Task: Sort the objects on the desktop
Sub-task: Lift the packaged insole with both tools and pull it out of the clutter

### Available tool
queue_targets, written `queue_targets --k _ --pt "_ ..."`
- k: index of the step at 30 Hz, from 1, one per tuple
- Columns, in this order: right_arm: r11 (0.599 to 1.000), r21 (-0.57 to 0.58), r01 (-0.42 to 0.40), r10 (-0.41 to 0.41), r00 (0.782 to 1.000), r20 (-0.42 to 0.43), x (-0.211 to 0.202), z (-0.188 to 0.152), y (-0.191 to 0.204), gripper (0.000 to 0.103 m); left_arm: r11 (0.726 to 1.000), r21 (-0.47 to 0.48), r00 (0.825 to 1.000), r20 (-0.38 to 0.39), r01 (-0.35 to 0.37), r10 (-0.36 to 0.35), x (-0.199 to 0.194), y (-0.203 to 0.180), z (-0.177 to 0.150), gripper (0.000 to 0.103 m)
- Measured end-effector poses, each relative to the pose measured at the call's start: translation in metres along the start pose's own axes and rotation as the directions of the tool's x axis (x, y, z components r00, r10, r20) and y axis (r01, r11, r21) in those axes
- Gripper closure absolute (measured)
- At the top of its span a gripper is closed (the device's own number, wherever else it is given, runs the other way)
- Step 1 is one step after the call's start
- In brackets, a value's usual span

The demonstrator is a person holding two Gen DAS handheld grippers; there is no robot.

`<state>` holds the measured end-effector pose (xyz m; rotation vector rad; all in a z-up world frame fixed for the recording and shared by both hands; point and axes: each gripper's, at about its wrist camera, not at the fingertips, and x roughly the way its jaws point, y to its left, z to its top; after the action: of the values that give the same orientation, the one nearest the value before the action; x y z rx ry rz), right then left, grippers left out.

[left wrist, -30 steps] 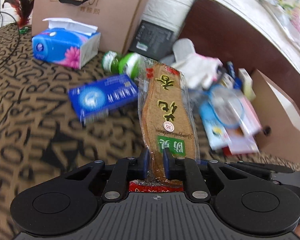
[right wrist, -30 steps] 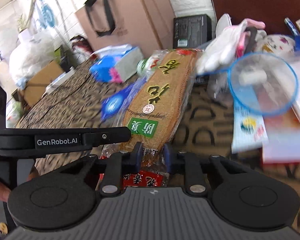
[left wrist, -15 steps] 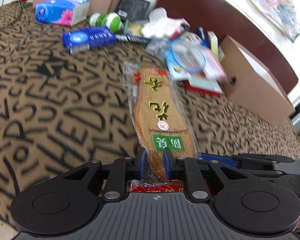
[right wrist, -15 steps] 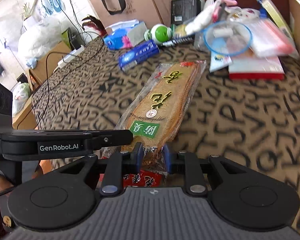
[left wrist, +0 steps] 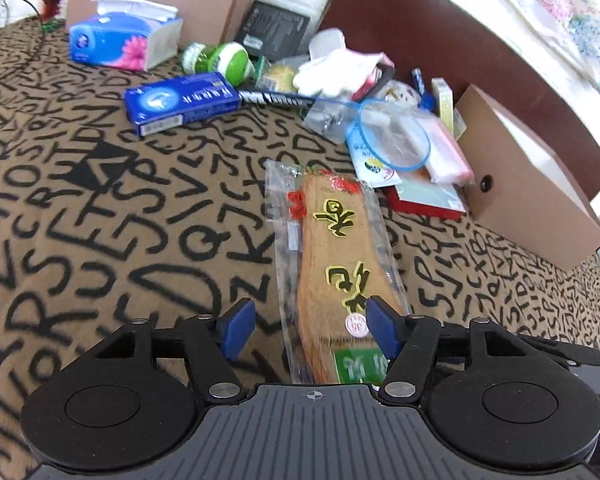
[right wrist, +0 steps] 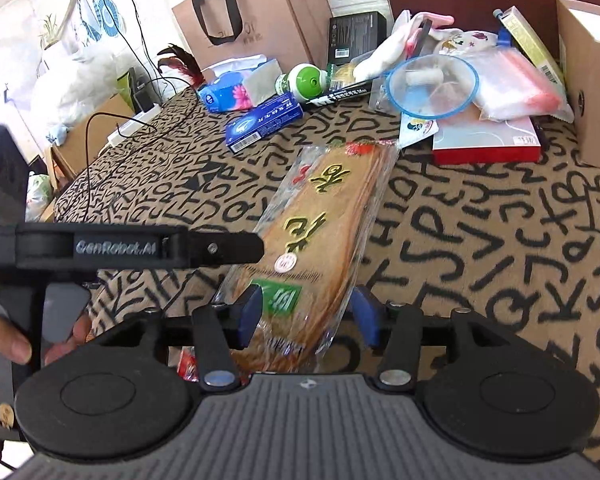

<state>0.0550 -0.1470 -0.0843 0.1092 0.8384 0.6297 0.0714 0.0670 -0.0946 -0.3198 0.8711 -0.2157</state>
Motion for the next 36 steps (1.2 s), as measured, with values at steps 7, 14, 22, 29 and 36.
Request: queue_targets --k 7,14,22,29,36 --pt "1.0 0.023 0.014 -0.014 1.0 0.001 0.014 0.005 -0.006 0.048 0.999 0.043 0.999 -0.035 0.018 -0.017 0.021 -0.006 0.008 0.03" --pt "0.999 0.03 0.011 -0.011 1.0 -0.001 0.026 0.011 -0.009 0.054 0.997 0.075 0.998 -0.064 0.032 -0.028 0.031 -0.012 0.016 0.05" --pt "0.999 0.05 0.0 0.0 1.0 0.003 0.029 0.012 -0.013 0.061 0.995 0.102 0.998 -0.057 0.017 -0.011 0.033 -0.017 0.014 0.05" --pt "0.997 0.082 0.011 -0.012 1.0 0.013 0.016 0.01 -0.017 0.079 0.993 0.118 0.999 -0.048 0.011 -0.005 0.022 -0.024 0.01 0.069" --pt "0.995 0.092 0.023 -0.032 0.995 0.091 -0.012 0.011 -0.019 0.081 0.982 0.187 0.999 0.023 0.029 -0.034 0.003 -0.059 0.024 0.068"
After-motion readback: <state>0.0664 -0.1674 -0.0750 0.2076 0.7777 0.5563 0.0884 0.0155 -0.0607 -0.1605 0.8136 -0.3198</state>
